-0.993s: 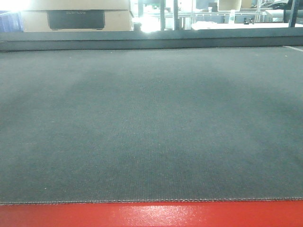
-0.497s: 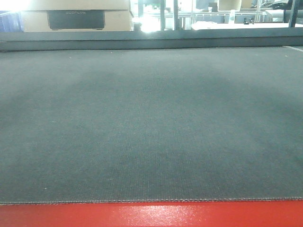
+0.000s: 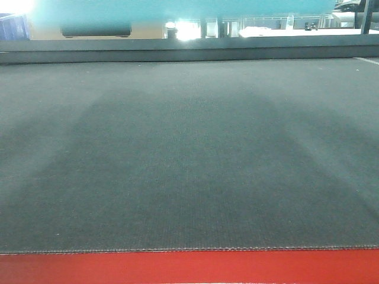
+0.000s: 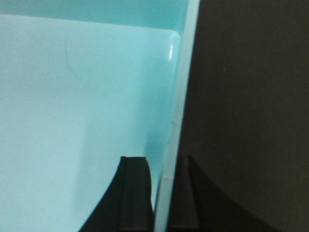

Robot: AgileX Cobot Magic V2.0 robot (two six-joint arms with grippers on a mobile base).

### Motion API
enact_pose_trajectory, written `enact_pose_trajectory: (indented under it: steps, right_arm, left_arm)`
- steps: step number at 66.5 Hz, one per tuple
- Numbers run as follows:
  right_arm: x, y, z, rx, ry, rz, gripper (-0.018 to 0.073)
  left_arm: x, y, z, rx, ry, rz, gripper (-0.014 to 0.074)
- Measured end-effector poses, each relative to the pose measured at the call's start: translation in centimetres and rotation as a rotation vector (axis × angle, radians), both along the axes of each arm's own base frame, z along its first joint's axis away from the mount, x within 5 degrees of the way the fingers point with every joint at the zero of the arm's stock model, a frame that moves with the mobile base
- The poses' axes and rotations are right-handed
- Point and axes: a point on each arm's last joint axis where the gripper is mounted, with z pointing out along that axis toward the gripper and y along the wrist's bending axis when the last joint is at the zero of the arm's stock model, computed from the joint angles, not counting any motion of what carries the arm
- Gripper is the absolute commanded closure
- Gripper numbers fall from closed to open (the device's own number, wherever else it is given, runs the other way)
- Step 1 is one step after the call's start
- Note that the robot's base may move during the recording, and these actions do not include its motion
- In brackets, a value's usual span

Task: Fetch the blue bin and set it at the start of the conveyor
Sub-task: 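Carry the bin over the grey belt near the conveyor's start, then lower the bin onto the belt and open both grippers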

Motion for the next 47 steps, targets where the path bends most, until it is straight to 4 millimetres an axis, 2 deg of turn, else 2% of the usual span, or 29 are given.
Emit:
enact_pose_trajectory:
  steps: [7,15,23,34,38,46,47]
  right_arm:
    - [1.4,0.4,-4.1,-0.016,0.088,-0.001,0.0712]
    - [2.2,0.5,-7.3,-0.026,0.127,-0.005,0.0712]
    - [2.8,0.5,-9.2,-0.028,0.142,-0.013,0.0711]
    - [3.5,0.5,-10.3,-0.039,0.14,-0.014,0.0694]
    - [3.6,0.5,-10.3,-0.041,0.135,-0.014,0.0631]
    - [3.7,0.4,-10.4,-0.051,0.129,-0.008,0.0342]
    - [3.7,0.5,-10.4,-0.052,0.127,-0.006,0.0275]
  left_arm:
    - [1.3,-0.4,-3.7,0.016,0.074,0.001,0.0707]
    - [2.4,-0.8,-6.3,0.033,0.138,0.002,0.0707]
    - [3.7,-1.2,-8.3,0.041,0.164,0.001,0.0707]
    - [4.6,-1.4,-10.2,0.052,0.198,0.002,0.0678]
    - [4.7,-1.5,-10.5,0.052,0.206,0.003,0.0613]
    - [4.8,-1.5,-10.6,0.046,0.209,0.003,0.0362]
    - [4.8,-1.6,-10.6,0.045,0.207,0.002,0.033]
